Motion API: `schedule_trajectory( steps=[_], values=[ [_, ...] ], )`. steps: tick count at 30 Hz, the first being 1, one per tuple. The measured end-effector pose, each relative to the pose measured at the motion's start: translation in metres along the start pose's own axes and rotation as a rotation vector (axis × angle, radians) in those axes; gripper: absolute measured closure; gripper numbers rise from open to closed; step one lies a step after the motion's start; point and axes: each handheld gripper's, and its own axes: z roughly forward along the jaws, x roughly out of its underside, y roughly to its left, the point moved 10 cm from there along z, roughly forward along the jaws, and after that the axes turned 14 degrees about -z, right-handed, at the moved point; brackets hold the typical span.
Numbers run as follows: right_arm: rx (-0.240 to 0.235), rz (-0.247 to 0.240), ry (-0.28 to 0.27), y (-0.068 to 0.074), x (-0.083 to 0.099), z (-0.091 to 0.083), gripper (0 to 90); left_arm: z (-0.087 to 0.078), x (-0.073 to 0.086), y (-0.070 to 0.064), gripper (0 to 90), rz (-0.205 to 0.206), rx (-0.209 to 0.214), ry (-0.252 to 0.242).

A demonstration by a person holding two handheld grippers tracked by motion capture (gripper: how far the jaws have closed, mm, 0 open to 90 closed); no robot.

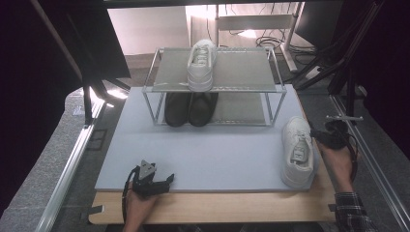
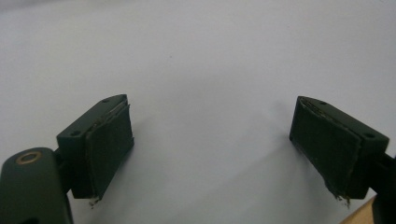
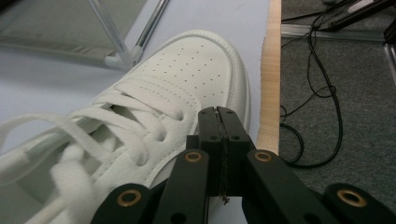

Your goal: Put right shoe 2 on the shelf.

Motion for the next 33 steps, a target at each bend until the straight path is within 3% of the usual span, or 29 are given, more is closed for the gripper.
schedule_trajectory(
  steps=[12,33],
  values=[
    [-0.025,-0.007,-0.007,0.005,0.000,0.002,90.0,0.000,0.000,0.000,12.7,-0.001,-0.001,0.000],
    [-0.085,-0.064,-0.018,0.041,-0.004,-0.001,90.0,0.000,0.000,0.000,12.7,0.000,-0.002,0.000]
  ],
)
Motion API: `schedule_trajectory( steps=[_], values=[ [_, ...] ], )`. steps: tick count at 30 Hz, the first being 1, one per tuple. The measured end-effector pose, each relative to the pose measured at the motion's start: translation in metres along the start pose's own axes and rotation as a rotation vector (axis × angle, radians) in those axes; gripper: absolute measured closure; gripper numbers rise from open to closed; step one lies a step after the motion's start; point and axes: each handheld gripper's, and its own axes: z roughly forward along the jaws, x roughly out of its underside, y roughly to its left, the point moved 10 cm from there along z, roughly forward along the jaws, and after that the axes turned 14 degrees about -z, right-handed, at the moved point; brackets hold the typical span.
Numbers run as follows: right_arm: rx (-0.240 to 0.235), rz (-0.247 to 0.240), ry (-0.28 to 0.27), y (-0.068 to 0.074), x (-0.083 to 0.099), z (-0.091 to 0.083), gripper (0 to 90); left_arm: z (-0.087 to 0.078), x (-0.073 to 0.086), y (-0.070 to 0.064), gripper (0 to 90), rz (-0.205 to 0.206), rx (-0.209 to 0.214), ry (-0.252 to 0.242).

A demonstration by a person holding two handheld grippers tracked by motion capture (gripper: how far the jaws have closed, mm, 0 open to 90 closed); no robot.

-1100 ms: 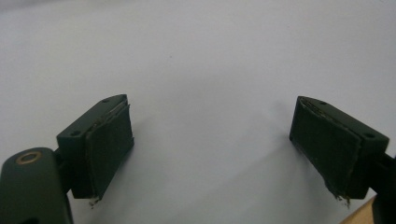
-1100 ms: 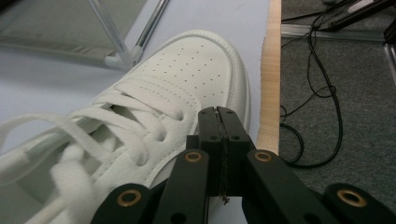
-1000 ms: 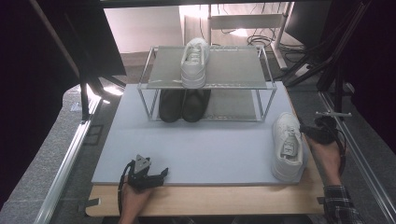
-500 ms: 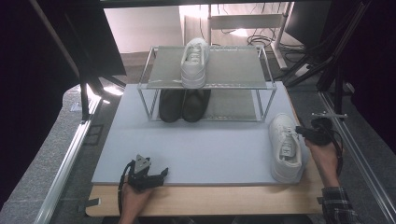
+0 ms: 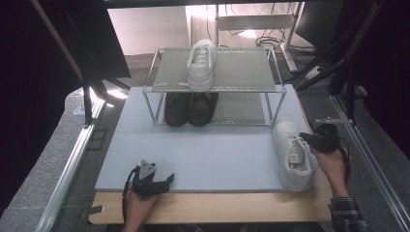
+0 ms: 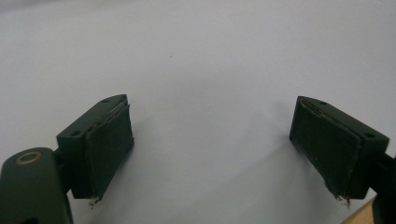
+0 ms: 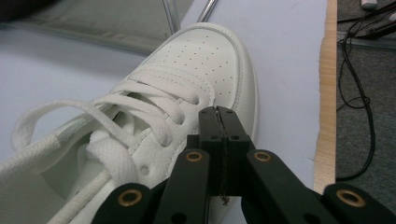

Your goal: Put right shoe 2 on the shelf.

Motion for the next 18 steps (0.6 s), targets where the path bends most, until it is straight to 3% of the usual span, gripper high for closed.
schedule_trajectory(
  steps=[18],
  values=[
    [-0.056,-0.019,-0.017,0.018,0.002,-0.002,90.0,0.000,0.000,0.000,12.7,-0.001,0.000,0.000]
  ],
)
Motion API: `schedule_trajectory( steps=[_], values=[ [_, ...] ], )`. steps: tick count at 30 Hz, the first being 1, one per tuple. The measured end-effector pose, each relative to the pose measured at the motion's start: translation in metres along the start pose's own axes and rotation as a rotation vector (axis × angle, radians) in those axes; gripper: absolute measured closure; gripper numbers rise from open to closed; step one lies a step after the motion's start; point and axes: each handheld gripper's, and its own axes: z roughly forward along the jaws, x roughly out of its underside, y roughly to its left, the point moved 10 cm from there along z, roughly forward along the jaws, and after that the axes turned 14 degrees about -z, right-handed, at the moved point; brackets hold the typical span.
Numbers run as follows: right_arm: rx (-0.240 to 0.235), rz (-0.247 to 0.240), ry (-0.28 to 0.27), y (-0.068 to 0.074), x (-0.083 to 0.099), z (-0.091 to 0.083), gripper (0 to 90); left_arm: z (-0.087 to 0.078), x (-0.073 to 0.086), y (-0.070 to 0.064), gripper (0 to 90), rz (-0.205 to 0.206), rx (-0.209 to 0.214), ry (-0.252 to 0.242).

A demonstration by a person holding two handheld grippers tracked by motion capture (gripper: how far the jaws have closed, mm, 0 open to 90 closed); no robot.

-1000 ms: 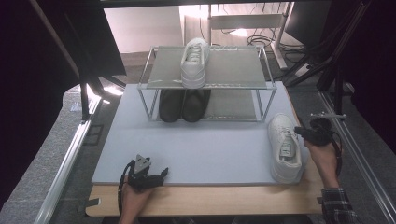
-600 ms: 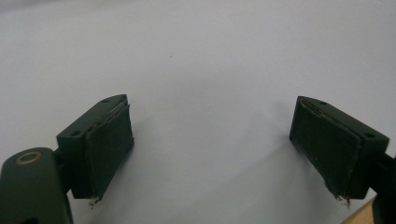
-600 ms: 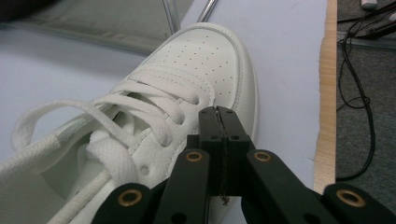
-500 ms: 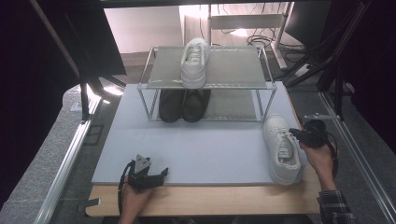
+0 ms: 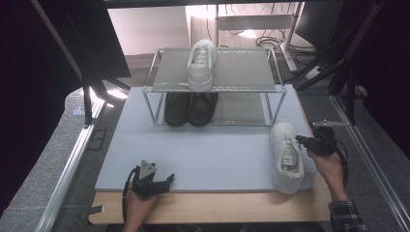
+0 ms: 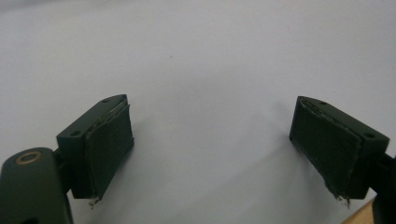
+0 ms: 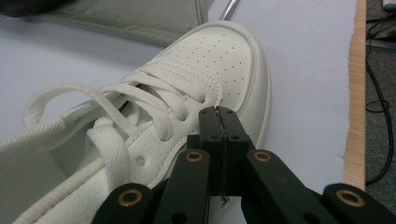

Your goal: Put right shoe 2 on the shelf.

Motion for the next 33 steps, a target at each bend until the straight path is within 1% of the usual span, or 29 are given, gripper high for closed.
schedule_trajectory(
  steps=[2,5,6,8,10,13,14,16,22,28,33],
  values=[
    [0.000,0.001,-0.002,0.000,0.000,-0.001,90.0,0.000,0.000,0.000,12.7,0.000,0.000,0.000],
    [-0.008,0.017,-0.004,-0.004,-0.002,-0.002,90.0,0.000,0.000,0.000,12.7,-0.001,0.000,-0.001],
    [0.010,0.026,-0.014,-0.008,-0.004,-0.002,90.0,0.000,0.000,0.000,12.7,0.000,0.000,0.000],
    [0.055,0.017,0.011,-0.017,-0.004,0.002,90.0,0.000,0.000,0.000,12.7,0.000,0.000,0.000],
    [0.046,0.038,0.017,-0.021,-0.004,0.006,90.0,0.000,0.000,0.000,12.7,-0.001,0.001,-0.001],
    [0.037,0.036,0.032,-0.023,-0.004,0.015,90.0,0.000,0.000,0.000,12.7,0.000,0.001,0.000],
    [0.045,0.034,0.034,-0.024,-0.004,0.016,90.0,0.000,0.000,0.000,12.7,0.000,0.001,0.000],
    [0.035,0.030,0.039,-0.024,-0.004,0.016,90.0,0.000,0.000,0.000,12.7,0.000,0.001,0.000],
    [-0.002,0.029,0.031,-0.015,-0.003,0.013,90.0,0.000,0.000,0.000,12.7,0.000,0.000,0.000],
    [-0.051,0.023,0.008,0.001,-0.007,0.017,90.0,0.000,0.000,0.000,12.7,0.000,0.000,-0.001],
    [-0.076,-0.016,0.002,0.019,-0.016,0.027,90.0,0.000,0.000,0.000,12.7,0.000,0.000,-0.001]
  ],
)
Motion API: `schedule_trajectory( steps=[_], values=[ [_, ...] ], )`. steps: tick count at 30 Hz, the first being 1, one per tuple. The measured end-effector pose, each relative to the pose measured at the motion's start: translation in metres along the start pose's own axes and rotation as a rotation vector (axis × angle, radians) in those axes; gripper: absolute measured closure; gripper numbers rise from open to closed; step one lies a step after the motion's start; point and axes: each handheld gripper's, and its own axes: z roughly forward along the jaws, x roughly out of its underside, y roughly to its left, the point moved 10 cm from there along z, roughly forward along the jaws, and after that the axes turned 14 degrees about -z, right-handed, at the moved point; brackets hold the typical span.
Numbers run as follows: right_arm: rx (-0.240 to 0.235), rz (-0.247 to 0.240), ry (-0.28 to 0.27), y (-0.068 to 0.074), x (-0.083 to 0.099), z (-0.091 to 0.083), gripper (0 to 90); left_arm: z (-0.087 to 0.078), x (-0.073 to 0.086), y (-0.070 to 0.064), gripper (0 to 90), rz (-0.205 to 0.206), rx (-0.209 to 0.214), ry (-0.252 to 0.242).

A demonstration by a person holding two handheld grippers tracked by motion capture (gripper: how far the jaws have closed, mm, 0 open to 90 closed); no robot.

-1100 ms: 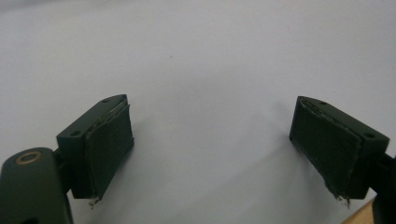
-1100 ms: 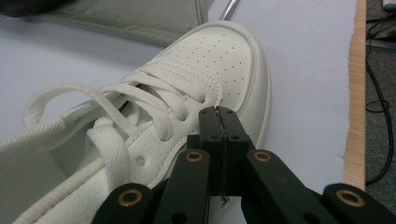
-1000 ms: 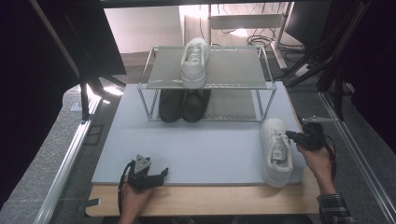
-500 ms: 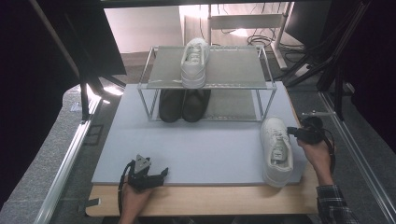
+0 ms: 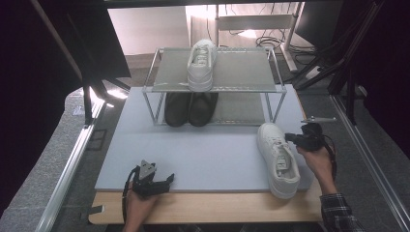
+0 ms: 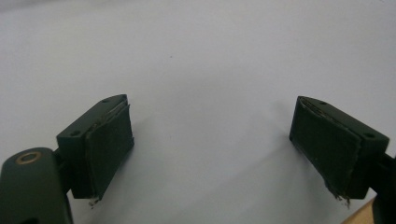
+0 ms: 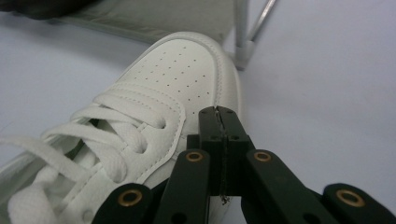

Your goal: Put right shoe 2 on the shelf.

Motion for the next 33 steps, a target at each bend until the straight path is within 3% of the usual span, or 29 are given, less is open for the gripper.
schedule_trajectory(
  steps=[4,11,16,19,25,33],
  values=[
    [0.013,-0.035,0.014,0.002,-0.003,0.001,89.8,0.000,0.000,0.000,12.7,0.001,0.000,0.001],
    [0.025,-0.024,0.050,0.001,0.019,-0.014,89.9,0.000,0.000,0.000,12.7,0.000,0.000,0.000],
    [-0.005,-0.041,0.065,0.018,0.035,-0.026,89.9,0.000,0.000,0.000,12.7,0.000,-0.001,0.001],
    [0.024,-0.072,0.091,0.025,0.042,-0.031,89.9,0.000,0.000,0.000,12.7,0.000,-0.001,0.000],
    [0.007,-0.041,0.081,0.028,0.045,-0.033,89.9,0.000,0.000,0.000,12.7,0.000,-0.001,0.000],
    [-0.014,-0.048,0.084,0.039,0.037,-0.024,89.9,0.000,0.000,0.000,12.7,0.000,-0.001,0.001]
  ],
)
